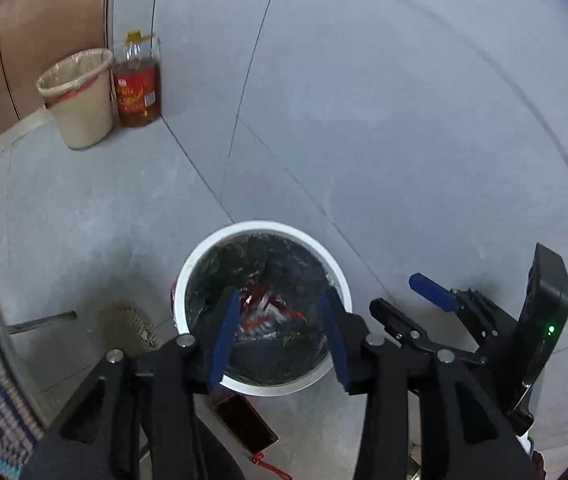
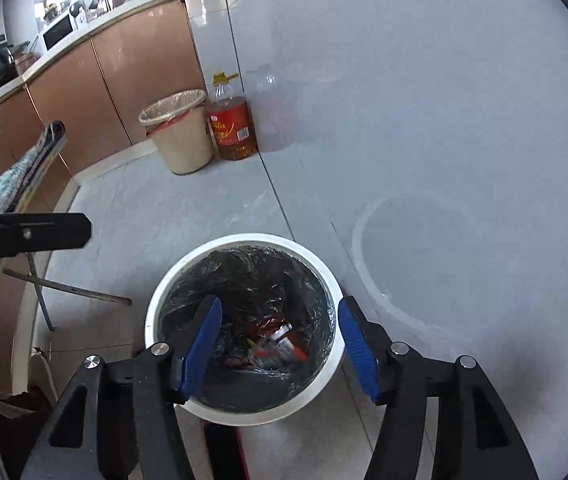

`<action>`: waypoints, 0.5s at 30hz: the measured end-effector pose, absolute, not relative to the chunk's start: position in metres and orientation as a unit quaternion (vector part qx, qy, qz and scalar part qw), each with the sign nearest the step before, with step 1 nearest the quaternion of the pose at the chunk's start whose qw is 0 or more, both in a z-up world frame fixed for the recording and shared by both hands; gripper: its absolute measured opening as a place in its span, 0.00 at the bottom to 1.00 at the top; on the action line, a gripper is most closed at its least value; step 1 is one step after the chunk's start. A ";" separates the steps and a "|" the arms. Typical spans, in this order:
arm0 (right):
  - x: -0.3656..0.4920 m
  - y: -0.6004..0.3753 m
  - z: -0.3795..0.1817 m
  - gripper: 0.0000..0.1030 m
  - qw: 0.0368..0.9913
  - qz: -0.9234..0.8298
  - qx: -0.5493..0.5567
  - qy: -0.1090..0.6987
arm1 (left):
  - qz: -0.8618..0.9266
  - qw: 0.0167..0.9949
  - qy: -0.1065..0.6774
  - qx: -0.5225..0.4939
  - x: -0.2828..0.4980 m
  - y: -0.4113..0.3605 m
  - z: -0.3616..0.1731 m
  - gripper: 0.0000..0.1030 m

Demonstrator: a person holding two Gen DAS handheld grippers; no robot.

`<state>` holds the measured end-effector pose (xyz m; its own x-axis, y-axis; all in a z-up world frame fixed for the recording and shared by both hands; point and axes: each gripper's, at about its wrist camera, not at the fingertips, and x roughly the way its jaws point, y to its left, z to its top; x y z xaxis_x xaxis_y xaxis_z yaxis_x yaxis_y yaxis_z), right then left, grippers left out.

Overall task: Collect trash
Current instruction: 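Carry both held items over the white bin and open both tools, then move both tools back over the table toward the remaining trash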

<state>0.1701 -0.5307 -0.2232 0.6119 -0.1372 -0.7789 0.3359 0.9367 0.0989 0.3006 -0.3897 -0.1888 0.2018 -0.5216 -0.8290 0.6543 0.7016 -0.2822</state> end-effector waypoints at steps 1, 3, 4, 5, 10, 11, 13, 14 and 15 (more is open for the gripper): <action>0.165 -0.529 -0.216 0.57 0.892 -0.133 0.119 0.415 | -0.381 0.777 0.497 0.065 0.297 -0.386 -0.182 0.39; 0.159 -0.524 -0.202 0.58 0.898 -0.133 0.119 0.403 | -0.383 0.787 0.479 0.063 0.288 -0.376 -0.166 0.39; 0.155 -0.522 -0.195 0.59 0.901 -0.132 0.118 0.396 | -0.384 0.792 0.471 0.059 0.283 -0.370 -0.158 0.39; 0.147 -0.517 -0.182 0.60 0.906 -0.131 0.116 0.385 | -0.384 0.795 0.466 0.056 0.279 -0.365 -0.152 0.39; 0.120 -0.496 -0.133 0.62 0.926 -0.123 0.113 0.338 | -0.393 0.823 0.409 0.037 0.248 -0.324 -0.106 0.39; 0.114 -0.490 -0.122 0.62 0.931 -0.121 0.110 0.326 | -0.394 0.828 0.398 0.036 0.241 -0.316 -0.097 0.39; 0.104 -0.475 -0.098 0.64 0.941 -0.114 0.104 0.302 | -0.396 0.838 0.373 0.036 0.226 -0.296 -0.076 0.39; 0.098 -0.467 -0.086 0.64 0.945 -0.110 0.100 0.290 | -0.395 0.843 0.363 0.037 0.219 -0.288 -0.067 0.39; 0.093 -0.458 -0.073 0.65 0.951 -0.103 0.097 0.276 | -0.393 0.850 0.349 0.042 0.209 -0.275 -0.053 0.39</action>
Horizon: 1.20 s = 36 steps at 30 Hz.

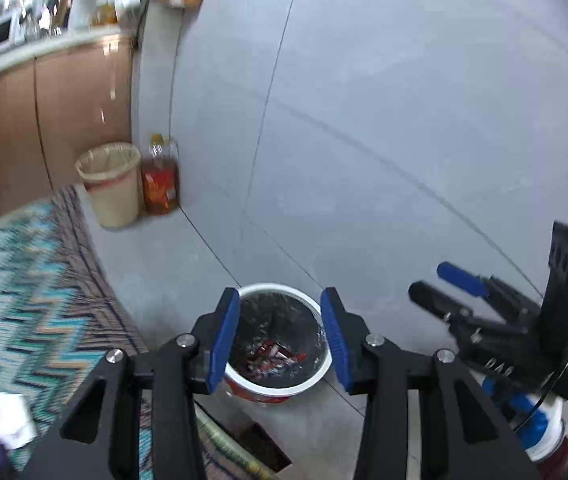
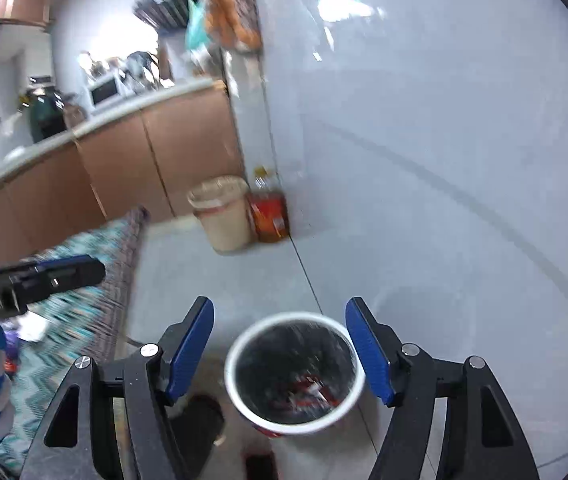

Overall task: Collect trash
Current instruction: 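Move both tools back over the table toward the remaining trash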

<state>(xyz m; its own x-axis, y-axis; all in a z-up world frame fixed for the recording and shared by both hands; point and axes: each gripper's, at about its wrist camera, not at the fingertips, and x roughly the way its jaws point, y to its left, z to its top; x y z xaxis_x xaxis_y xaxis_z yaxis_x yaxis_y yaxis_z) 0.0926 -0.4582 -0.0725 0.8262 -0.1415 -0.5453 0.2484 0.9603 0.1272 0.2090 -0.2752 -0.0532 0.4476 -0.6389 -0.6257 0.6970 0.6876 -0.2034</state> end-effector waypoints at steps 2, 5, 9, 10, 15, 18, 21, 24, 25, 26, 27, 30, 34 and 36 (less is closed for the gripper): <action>0.087 -0.442 -0.052 0.65 0.959 -0.088 0.089 0.255 | -0.385 0.859 0.333 0.046 0.197 -0.258 -0.037 0.40; 0.077 -0.415 -0.022 0.67 0.970 -0.063 0.072 0.223 | -0.368 0.880 0.298 0.040 0.175 -0.218 -0.008 0.48; 0.065 -0.375 0.013 0.68 0.981 -0.015 0.060 0.185 | -0.345 0.902 0.257 0.034 0.152 -0.163 0.019 0.48; 0.065 -0.367 0.019 0.68 0.982 -0.005 0.059 0.179 | -0.336 0.908 0.247 0.033 0.146 -0.145 0.025 0.48; 0.060 -0.322 0.044 0.69 0.986 0.041 0.041 0.155 | -0.288 0.931 0.223 0.026 0.130 -0.072 0.040 0.48; 0.061 -0.302 0.054 0.69 0.987 0.061 0.034 0.146 | -0.248 0.944 0.216 0.016 0.125 -0.022 0.041 0.48; 0.065 -0.284 0.063 0.69 0.987 0.078 0.028 0.139 | -0.209 0.956 0.208 0.008 0.121 0.021 0.041 0.51; 0.070 -0.268 0.068 0.69 0.985 0.094 0.025 0.139 | -0.178 0.963 0.201 -0.001 0.119 0.061 0.039 0.52; 0.069 -0.264 0.069 0.69 0.985 0.097 0.023 0.140 | -0.169 0.965 0.200 -0.003 0.120 0.073 0.038 0.52; 0.073 -0.258 0.070 0.69 0.984 0.101 0.020 0.143 | -0.159 0.967 0.199 -0.004 0.120 0.085 0.036 0.52; 0.075 -0.253 0.070 0.69 0.983 0.106 0.018 0.146 | -0.146 0.969 0.199 -0.007 0.121 0.101 0.033 0.52; 0.083 -0.240 0.069 0.69 0.981 0.117 0.012 0.155 | -0.115 0.972 0.203 -0.011 0.124 0.131 0.019 0.52; 0.098 -0.226 0.056 0.69 0.975 0.132 0.005 0.176 | -0.075 0.971 0.224 -0.037 0.136 0.174 -0.007 0.52; 0.112 -0.216 0.049 0.69 0.971 0.142 0.001 0.192 | -0.056 0.969 0.236 -0.051 0.141 0.193 -0.021 0.52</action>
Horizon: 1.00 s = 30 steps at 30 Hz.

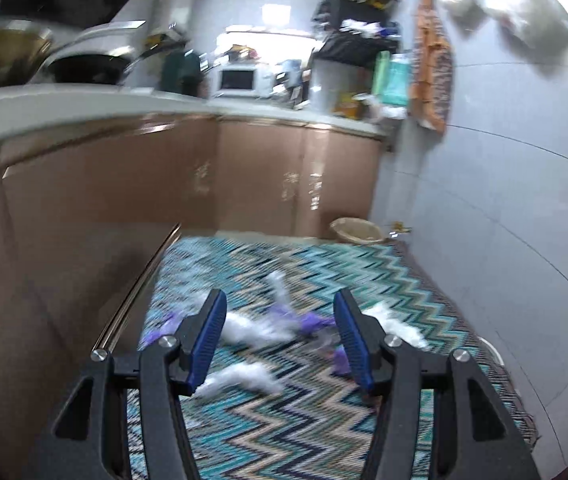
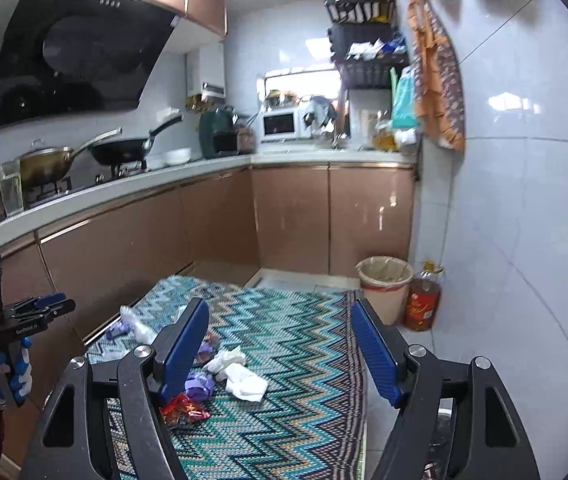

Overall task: Collect trash
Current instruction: 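Move both tools back over the table toward the remaining trash, then grasp the purple wrapper with left tool while right tool grasps white tissue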

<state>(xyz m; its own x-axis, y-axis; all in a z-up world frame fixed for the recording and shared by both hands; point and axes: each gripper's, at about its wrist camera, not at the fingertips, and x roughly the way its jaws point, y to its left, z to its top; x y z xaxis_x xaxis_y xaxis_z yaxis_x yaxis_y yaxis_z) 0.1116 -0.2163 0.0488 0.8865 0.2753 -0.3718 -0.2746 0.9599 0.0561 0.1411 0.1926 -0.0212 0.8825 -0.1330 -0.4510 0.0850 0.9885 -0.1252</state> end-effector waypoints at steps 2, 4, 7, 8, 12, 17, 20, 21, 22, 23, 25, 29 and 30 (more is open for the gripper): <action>0.127 -0.207 0.038 0.69 0.966 0.154 -0.003 0.210 | -0.044 0.967 0.244 -0.062 0.140 0.209 -0.033 0.52; 0.142 -0.200 0.027 0.69 0.960 0.165 -0.007 0.228 | -0.030 0.965 0.253 -0.068 0.147 0.222 -0.045 0.52; 0.163 -0.187 0.010 0.69 0.950 0.182 -0.010 0.254 | -0.018 0.961 0.270 -0.063 0.155 0.230 -0.064 0.52; 0.171 -0.183 0.003 0.69 0.946 0.187 -0.011 0.264 | -0.013 0.959 0.278 -0.061 0.159 0.233 -0.072 0.52; 0.203 -0.169 -0.026 0.69 0.930 0.202 -0.018 0.308 | 0.002 0.949 0.310 -0.056 0.182 0.251 -0.102 0.52; 0.236 -0.154 -0.056 0.69 0.911 0.210 -0.027 0.353 | -0.003 0.940 0.336 -0.065 0.215 0.268 -0.128 0.52; 0.250 -0.142 -0.075 0.69 0.898 0.219 -0.038 0.379 | -0.008 0.935 0.350 -0.066 0.238 0.275 -0.142 0.52; 0.253 -0.139 -0.080 0.69 0.895 0.221 -0.040 0.386 | -0.011 0.933 0.354 -0.065 0.246 0.278 -0.147 0.52; 0.256 -0.137 -0.086 0.69 0.891 0.223 -0.041 0.393 | -0.011 0.932 0.357 -0.063 0.252 0.279 -0.149 0.52; 0.259 -0.135 -0.093 0.69 0.887 0.224 -0.042 0.401 | -0.012 0.930 0.362 -0.058 0.260 0.280 -0.154 0.52; 0.265 -0.131 -0.105 0.69 0.880 0.226 -0.041 0.416 | -0.013 0.928 0.369 -0.050 0.269 0.283 -0.160 0.52; 0.274 -0.127 -0.126 0.69 0.869 0.225 -0.040 0.439 | -0.021 0.920 0.389 -0.038 0.286 0.286 -0.173 0.52; 0.276 -0.126 -0.132 0.69 0.866 0.224 -0.040 0.445 | -0.023 0.919 0.392 -0.038 0.289 0.286 -0.175 0.52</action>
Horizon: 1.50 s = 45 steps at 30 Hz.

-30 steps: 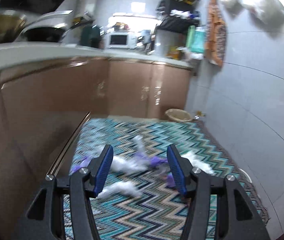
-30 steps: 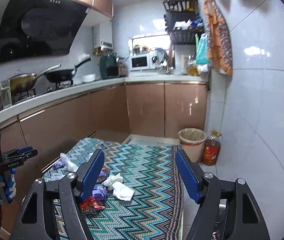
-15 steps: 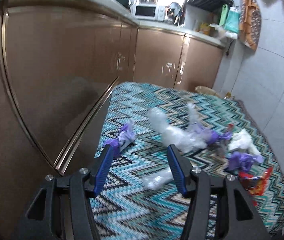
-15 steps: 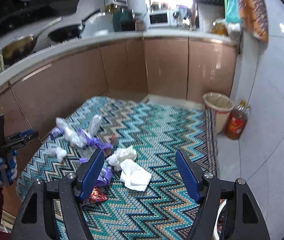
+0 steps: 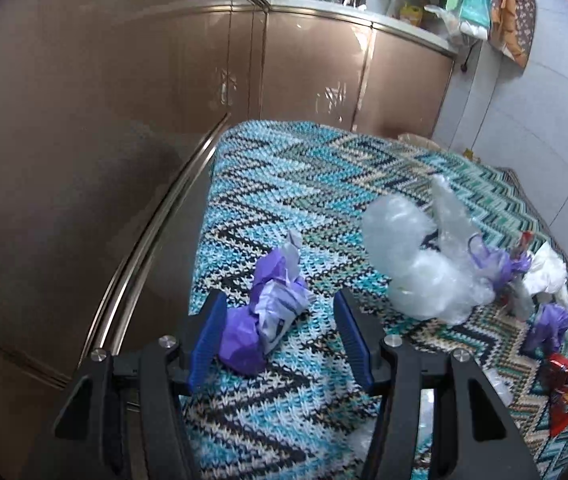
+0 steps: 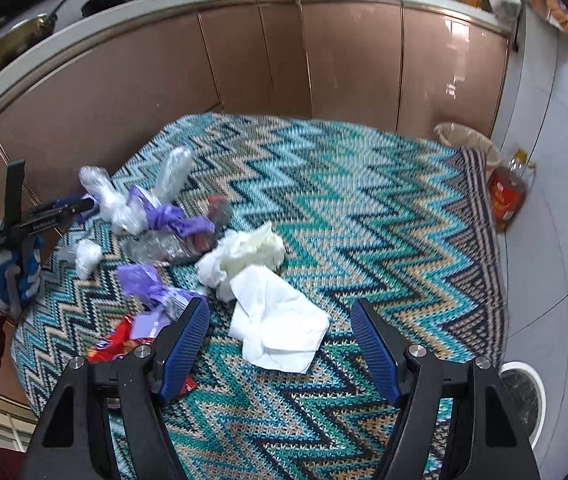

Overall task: Collect trash
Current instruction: 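Grasp the purple wrapper with left tool while right tool grasps white tissue, then carry the purple wrapper and white tissue over the bin and release both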

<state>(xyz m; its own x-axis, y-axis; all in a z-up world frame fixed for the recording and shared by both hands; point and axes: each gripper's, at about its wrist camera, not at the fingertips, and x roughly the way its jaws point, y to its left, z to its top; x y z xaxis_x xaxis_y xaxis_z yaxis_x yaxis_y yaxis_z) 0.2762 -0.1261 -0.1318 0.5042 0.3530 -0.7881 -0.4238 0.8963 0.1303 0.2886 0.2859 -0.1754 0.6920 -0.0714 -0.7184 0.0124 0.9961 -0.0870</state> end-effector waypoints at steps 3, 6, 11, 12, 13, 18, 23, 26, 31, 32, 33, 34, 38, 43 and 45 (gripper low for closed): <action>0.282 -0.125 -0.143 0.69 0.861 0.222 -0.040 0.455 | -0.029 0.916 0.398 -0.041 0.292 0.287 -0.181 0.50; 0.287 -0.123 -0.153 0.69 0.857 0.221 -0.042 0.464 | -0.034 0.915 0.399 -0.047 0.291 0.287 -0.183 0.41; 0.289 -0.119 -0.163 0.69 0.852 0.225 -0.042 0.471 | -0.038 0.916 0.399 -0.036 0.289 0.282 -0.182 0.31; 0.289 -0.118 -0.165 0.69 0.851 0.226 -0.043 0.471 | -0.038 0.916 0.398 -0.032 0.289 0.280 -0.182 0.31; 0.290 -0.118 -0.166 0.69 0.851 0.227 -0.043 0.472 | -0.038 0.917 0.397 -0.030 0.288 0.279 -0.181 0.30; 0.293 -0.115 -0.174 0.59 0.845 0.228 -0.048 0.481 | -0.034 0.918 0.393 -0.036 0.285 0.279 -0.178 0.27; 0.293 -0.114 -0.178 0.38 0.844 0.228 -0.056 0.482 | -0.032 0.921 0.386 -0.038 0.278 0.281 -0.171 0.27; 0.292 -0.115 -0.180 0.29 0.843 0.228 -0.064 0.484 | -0.029 0.923 0.381 -0.041 0.274 0.283 -0.166 0.27; 0.285 -0.115 -0.179 0.14 0.846 0.225 -0.077 0.477 | -0.025 0.928 0.370 -0.045 0.261 0.283 -0.153 0.27; 0.284 -0.115 -0.178 0.13 0.847 0.225 -0.079 0.475 | -0.024 0.929 0.367 -0.045 0.258 0.283 -0.150 0.27; 0.281 -0.115 -0.176 0.12 0.850 0.224 -0.081 0.470 | -0.024 0.930 0.365 -0.045 0.254 0.283 -0.147 0.27; 0.278 -0.116 -0.173 0.11 0.852 0.223 -0.080 0.466 | -0.023 0.931 0.361 -0.044 0.249 0.283 -0.141 0.27; 0.265 -0.123 -0.158 0.10 0.863 0.222 -0.068 0.448 | -0.022 0.936 0.348 -0.041 0.233 0.281 -0.124 0.27; 0.241 -0.131 -0.132 0.10 0.879 0.223 -0.056 0.418 | -0.029 0.943 0.328 -0.046 0.208 0.274 -0.097 0.27; 0.226 -0.136 -0.118 0.10 0.886 0.225 -0.047 0.402 | -0.031 0.945 0.321 -0.045 0.198 0.269 -0.089 0.27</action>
